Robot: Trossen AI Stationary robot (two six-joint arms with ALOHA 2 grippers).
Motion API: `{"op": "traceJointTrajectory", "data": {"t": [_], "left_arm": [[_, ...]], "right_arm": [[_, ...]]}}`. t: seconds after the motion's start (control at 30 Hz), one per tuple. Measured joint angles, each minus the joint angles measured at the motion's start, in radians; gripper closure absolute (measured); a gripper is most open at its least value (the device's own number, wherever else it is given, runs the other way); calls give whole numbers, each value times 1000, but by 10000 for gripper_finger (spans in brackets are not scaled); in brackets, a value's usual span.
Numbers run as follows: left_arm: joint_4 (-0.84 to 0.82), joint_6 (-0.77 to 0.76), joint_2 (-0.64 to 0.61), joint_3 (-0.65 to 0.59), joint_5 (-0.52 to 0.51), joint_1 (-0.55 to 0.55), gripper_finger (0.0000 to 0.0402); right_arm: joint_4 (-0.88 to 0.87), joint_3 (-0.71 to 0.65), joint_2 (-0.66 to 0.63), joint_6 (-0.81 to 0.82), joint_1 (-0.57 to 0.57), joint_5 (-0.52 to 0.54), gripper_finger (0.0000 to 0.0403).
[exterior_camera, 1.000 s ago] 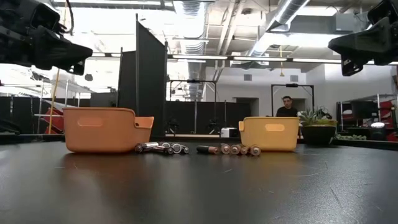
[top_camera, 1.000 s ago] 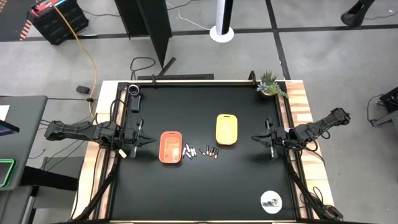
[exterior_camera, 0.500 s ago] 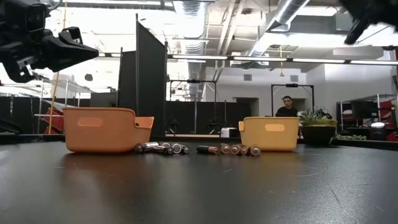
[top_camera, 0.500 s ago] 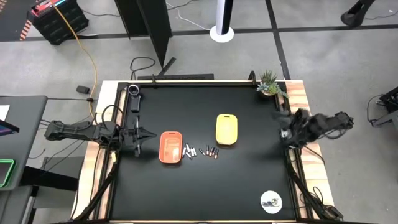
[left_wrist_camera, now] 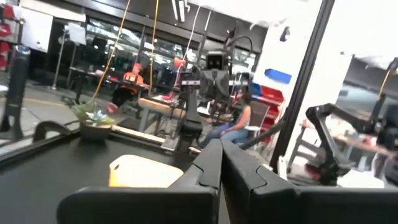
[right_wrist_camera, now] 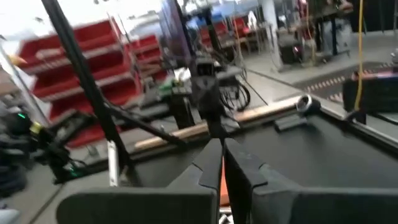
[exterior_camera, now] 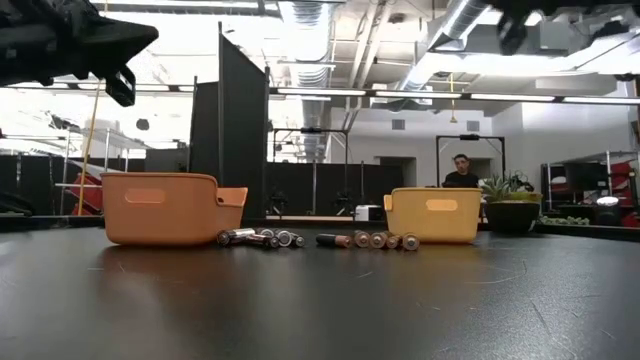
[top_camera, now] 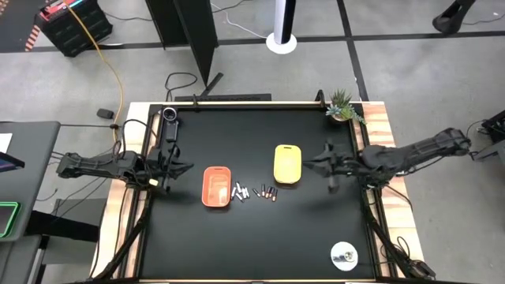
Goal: Sort batteries
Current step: Put the big brown battery into the yellow bin
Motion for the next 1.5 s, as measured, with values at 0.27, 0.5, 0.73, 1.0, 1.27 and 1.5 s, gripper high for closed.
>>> {"op": "traceJointTrajectory", "data": {"t": [0.27,0.5,0.73,1.0,1.27,1.5], "left_arm": [[-39,-23,0,0,1,0,401],[-35,47,0,2,-32,0,401],[-46,202,0,21,-72,0,401],[-21,251,0,21,-74,0,401],[98,361,0,23,-85,1,401],[16,339,0,54,-85,5,401]], "right_arm": [[97,110,297,99,-20,-97,365],[-228,327,586,-7,67,-147,353],[-624,603,832,-180,110,-138,302],[-920,821,1008,-178,92,-132,221],[-1054,844,1068,-9,67,-152,154],[-975,784,1068,159,58,-171,147]]}}
